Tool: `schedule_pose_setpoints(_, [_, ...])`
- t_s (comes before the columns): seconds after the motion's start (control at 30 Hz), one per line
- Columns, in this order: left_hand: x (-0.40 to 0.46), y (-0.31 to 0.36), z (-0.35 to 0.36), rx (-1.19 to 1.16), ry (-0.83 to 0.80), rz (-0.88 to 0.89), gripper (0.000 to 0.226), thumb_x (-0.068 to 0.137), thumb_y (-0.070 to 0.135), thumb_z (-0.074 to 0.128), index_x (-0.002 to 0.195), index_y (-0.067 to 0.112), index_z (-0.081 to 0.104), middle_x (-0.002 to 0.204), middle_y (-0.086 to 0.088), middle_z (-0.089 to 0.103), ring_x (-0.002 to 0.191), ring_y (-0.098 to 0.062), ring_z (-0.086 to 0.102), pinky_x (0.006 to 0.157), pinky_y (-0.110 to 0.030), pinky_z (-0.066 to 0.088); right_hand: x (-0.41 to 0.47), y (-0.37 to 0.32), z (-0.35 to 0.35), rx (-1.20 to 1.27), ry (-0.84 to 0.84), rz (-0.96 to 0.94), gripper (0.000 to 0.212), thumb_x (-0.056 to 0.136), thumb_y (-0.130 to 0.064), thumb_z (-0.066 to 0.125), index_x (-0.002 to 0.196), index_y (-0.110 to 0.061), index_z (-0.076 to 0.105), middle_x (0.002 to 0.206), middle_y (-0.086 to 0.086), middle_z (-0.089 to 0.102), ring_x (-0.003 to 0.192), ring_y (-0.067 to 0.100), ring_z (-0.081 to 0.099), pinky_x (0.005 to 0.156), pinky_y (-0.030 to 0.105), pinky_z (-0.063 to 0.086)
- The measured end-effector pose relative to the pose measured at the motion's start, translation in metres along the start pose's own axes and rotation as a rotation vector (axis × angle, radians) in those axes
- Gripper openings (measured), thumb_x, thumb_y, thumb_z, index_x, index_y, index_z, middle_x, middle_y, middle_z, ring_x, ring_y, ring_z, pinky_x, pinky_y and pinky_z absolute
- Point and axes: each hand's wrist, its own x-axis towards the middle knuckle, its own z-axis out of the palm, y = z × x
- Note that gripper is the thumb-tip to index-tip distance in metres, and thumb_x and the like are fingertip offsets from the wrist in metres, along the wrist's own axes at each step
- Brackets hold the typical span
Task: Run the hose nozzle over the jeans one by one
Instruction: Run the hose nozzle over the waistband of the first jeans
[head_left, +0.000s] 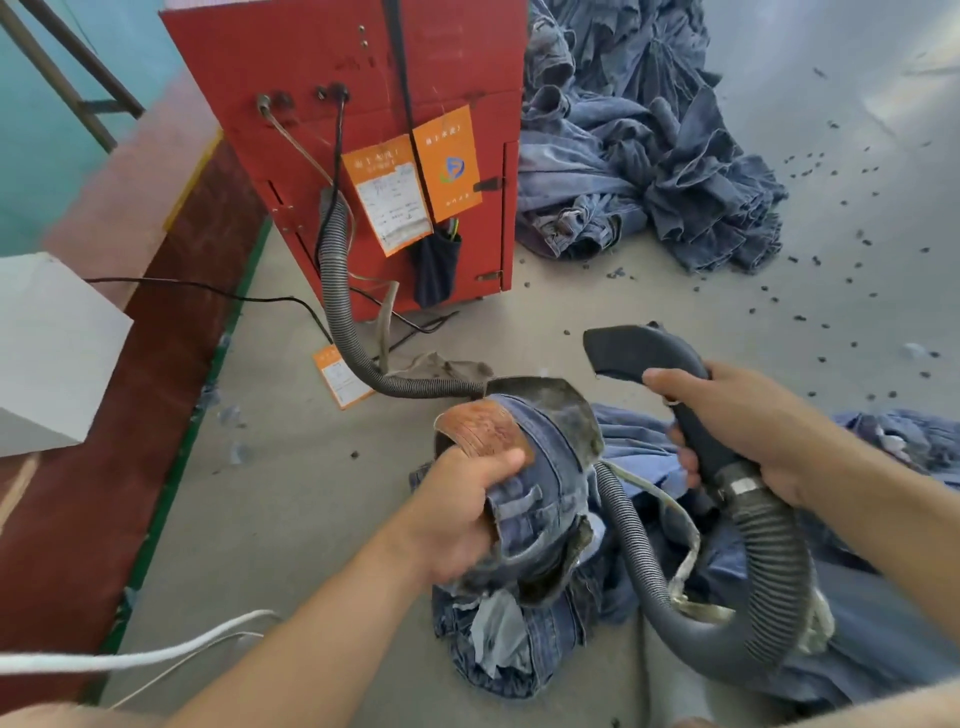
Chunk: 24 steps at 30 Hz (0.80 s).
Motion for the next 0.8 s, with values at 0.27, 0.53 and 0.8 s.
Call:
schedule_pose_setpoints(0.27, [0.000,-0.012,-0.006,0.138,0.035,0.060,0.047,0.085,-0.026,0.037,0.121,-0.011,0.063,0.120,-0.028,0.069,0.110,-0.043,0.067,0.095,-0.051,0.056,-0.011,0.010,0.019,-0.309,-0.226,-0.067,0.034,0.096,-0.048,0.066,0.103,-0.015,0.064,0.063,0.018,0.062,0.048,0.031,0.057,0.050,0.037,0.054])
schedule_pose_setpoints(0.53, [0.006,-0.009,-0.007,0.288,0.030,0.119,0.050,0.077,-0.020,0.045,0.121,-0.004,0.063,0.117,-0.022,0.071,0.114,-0.039,0.067,0.094,-0.044,0.056,-0.001,0.012,0.032,-0.291,-0.097,-0.122,0.035,0.098,-0.044,0.063,0.101,-0.009,0.061,0.058,0.014,0.063,0.045,0.031,0.058,0.049,0.043,0.057])
schedule_pose_setpoints(0.8, [0.006,-0.017,-0.013,0.662,0.076,0.076,0.050,0.069,0.011,0.047,0.103,0.041,0.068,0.069,0.002,0.051,0.056,-0.016,0.037,0.053,-0.027,0.033,-0.002,-0.001,0.004,-0.196,-0.239,-0.026,0.026,0.094,-0.044,0.072,0.101,-0.021,0.062,0.061,0.015,0.058,0.044,0.028,0.053,0.048,0.038,0.055])
